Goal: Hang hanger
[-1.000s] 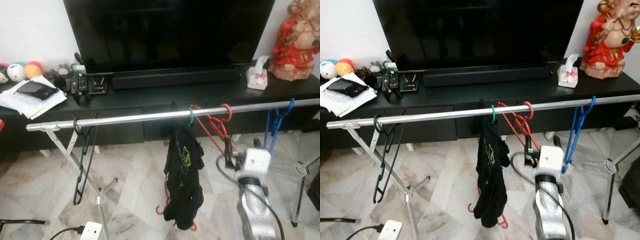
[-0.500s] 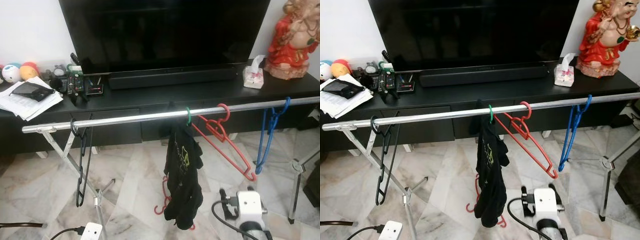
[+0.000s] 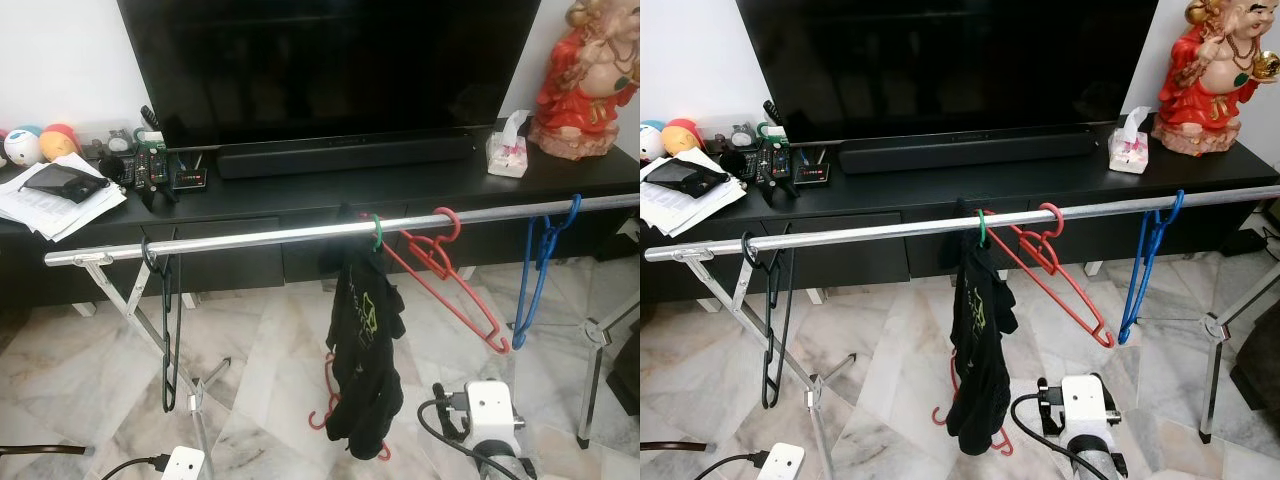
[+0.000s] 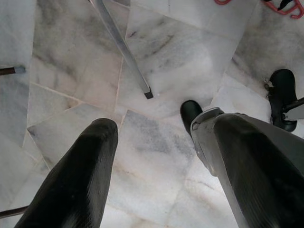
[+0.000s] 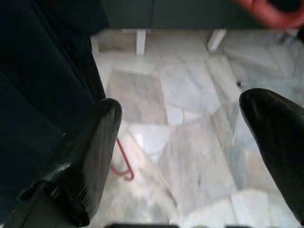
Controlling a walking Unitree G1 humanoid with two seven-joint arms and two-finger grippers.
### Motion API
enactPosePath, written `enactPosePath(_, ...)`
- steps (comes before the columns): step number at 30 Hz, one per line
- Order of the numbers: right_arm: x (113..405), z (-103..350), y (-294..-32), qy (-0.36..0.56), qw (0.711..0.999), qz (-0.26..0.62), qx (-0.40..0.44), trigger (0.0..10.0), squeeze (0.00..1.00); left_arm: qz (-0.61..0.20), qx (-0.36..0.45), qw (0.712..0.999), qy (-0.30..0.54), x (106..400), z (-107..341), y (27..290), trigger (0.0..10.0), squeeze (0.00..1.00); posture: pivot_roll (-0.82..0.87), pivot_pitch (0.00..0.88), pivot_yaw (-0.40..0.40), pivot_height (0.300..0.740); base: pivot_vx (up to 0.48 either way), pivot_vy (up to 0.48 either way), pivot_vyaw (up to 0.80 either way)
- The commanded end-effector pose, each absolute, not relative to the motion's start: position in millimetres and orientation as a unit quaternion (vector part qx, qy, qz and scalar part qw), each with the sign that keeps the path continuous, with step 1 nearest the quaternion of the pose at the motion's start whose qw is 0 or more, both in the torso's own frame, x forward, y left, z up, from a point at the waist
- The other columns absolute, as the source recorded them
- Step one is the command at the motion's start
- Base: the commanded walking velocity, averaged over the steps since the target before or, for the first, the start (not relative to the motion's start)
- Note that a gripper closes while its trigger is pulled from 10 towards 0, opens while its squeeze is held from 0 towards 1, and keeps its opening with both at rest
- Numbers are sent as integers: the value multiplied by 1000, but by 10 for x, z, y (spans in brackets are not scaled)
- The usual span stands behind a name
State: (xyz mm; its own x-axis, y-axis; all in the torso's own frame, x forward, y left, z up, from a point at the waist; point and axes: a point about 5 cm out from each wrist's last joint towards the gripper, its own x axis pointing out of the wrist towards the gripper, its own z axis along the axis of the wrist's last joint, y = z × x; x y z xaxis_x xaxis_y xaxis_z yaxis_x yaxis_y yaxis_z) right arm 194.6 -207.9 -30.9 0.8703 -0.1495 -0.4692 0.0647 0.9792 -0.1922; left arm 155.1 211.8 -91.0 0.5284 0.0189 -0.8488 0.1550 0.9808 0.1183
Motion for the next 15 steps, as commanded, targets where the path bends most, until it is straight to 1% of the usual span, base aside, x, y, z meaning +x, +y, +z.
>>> enactPosePath(1, 1915, -376, -2100, 266, 959, -61, -76, 10000, 0, -43, 101, 863, 493, 1496, -932, 2128, 10000, 0, -40, 0, 9, 740, 0, 0, 0)
enactPosePath(2, 1915, -376, -2100, 266, 959, -61, -76, 10000, 0, -43, 101, 863, 493, 1496, -932, 2128, 10000, 0, -40, 0, 9, 740, 0, 0, 0)
enactPosePath(4, 1889, -501, -2084, 301, 950, -57, -60, 10000, 0, -43, 100, 863, 493, 1508, -928, 2126, 10000, 0, -48, 0, 14, 740, 0, 0, 0)
enactPosePath(5, 1889, -501, -2084, 301, 950, -57, -60, 10000, 0, -43, 100, 863, 493, 1508, -928, 2126, 10000, 0, -48, 0, 14, 740, 0, 0, 0)
enactPosePath(7, 1855, -596, -2074, 329, 941, -59, -46, 10000, 0, -42, 99, 864, 492, 1515, -926, 2127, 10000, 0, -52, 0, 17, 740, 0, 0, 0)
enactPosePath(8, 1796, -688, -2070, 360, 930, -61, -39, 10000, 0, -42, 99, 864, 491, 1522, -923, 2125, 10000, 0, -50, 0, 18, 740, 0, 0, 0)
enactPosePath(9, 1776, -713, -2068, 368, 927, -61, -37, 10000, 0, -42, 99, 864, 491, 1524, -923, 2124, 10000, 0, -50, 0, 18, 740, 0, 0, 0)
enactPosePath(11, 1701, -794, -2056, 406, 911, -54, -44, 10000, 0, -38, 96, 867, 488, 1538, -917, 2125, 10000, 0, -51, 0, 19, 740, 0, 0, 0)
enactPosePath(15, 1701, -802, -2050, 407, 911, -55, -28, 10000, 0, -38, 97, 867, 488, 1542, -916, 2123, 10000, 0, -51, 0, 19, 740, 0, 0, 0)
